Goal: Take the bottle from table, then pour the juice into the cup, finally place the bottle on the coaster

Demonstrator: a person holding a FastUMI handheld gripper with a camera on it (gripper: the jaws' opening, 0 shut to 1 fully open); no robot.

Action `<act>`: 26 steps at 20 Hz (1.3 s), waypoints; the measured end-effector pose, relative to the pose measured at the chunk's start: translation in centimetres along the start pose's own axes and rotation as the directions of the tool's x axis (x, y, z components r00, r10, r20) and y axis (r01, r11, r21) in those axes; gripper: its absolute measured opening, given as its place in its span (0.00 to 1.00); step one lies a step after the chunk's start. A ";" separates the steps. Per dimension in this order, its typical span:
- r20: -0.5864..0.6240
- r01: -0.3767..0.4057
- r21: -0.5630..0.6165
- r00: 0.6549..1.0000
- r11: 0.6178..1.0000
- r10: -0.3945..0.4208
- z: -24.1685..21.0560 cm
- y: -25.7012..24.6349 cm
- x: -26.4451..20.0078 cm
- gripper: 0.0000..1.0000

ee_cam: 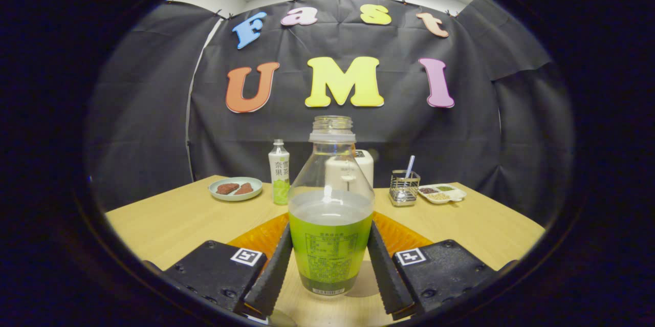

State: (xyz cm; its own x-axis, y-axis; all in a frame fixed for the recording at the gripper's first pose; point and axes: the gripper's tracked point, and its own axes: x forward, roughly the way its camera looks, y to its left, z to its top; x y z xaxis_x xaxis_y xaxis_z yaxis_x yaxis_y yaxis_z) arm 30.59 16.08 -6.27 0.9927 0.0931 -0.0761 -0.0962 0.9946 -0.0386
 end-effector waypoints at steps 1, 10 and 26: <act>-0.002 0.015 -0.015 1.000 1.000 -0.015 -0.1 -0.6 0.3 0.80; -0.061 0.052 0.007 0.997 0.999 -0.052 -3.1 -4.3 3.5 0.81; -0.042 0.061 0.068 0.997 0.996 -0.058 0.6 -4.7 -0.7 1.00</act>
State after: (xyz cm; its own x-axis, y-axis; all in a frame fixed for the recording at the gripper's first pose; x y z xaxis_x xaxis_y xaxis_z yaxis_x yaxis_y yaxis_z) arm 30.42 11.36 -5.39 0.9927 0.0330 -0.1157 -0.0304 0.9992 0.0242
